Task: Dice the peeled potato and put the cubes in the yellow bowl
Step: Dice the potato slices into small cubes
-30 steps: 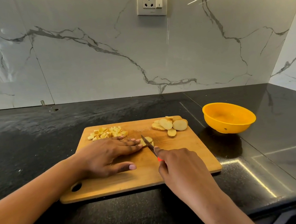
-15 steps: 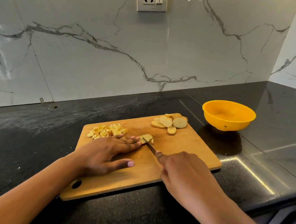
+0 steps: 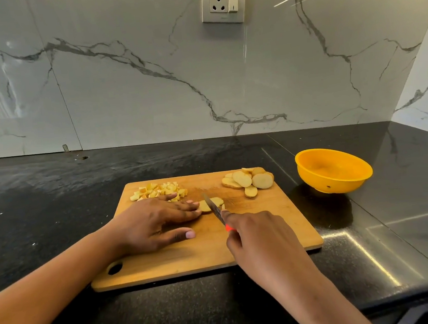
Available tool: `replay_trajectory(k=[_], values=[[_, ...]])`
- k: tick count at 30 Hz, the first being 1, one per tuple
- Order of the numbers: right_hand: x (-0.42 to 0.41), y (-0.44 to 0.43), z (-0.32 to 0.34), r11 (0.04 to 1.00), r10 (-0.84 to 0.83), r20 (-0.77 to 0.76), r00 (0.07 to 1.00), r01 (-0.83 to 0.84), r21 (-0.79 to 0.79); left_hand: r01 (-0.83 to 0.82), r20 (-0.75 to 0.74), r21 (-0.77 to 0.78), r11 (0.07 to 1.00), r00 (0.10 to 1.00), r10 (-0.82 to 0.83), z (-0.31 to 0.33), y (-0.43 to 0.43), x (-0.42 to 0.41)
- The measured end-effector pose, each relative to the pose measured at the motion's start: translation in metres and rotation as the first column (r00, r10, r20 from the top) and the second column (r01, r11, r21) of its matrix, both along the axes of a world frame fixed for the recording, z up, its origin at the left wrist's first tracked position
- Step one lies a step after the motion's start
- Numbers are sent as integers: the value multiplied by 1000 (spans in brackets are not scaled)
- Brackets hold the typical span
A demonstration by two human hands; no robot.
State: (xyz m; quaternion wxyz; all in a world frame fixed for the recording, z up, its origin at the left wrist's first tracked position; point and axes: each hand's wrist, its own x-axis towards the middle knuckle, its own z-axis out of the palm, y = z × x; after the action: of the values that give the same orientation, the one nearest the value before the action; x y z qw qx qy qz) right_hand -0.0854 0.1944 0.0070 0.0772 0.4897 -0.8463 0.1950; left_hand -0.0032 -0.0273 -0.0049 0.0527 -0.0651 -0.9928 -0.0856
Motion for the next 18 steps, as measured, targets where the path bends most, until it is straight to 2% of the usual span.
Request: replay_trajectory(k=[11,18], values=[[-1,-11,-7,999,4,-67,998,-1,46,-21,-5,-20,1000,1000,21,-3,-3,-1],[-2,-8,-4,1000,16,-82,997,-14,21,8,-36,-130,992,999,-13,0,0,-3]])
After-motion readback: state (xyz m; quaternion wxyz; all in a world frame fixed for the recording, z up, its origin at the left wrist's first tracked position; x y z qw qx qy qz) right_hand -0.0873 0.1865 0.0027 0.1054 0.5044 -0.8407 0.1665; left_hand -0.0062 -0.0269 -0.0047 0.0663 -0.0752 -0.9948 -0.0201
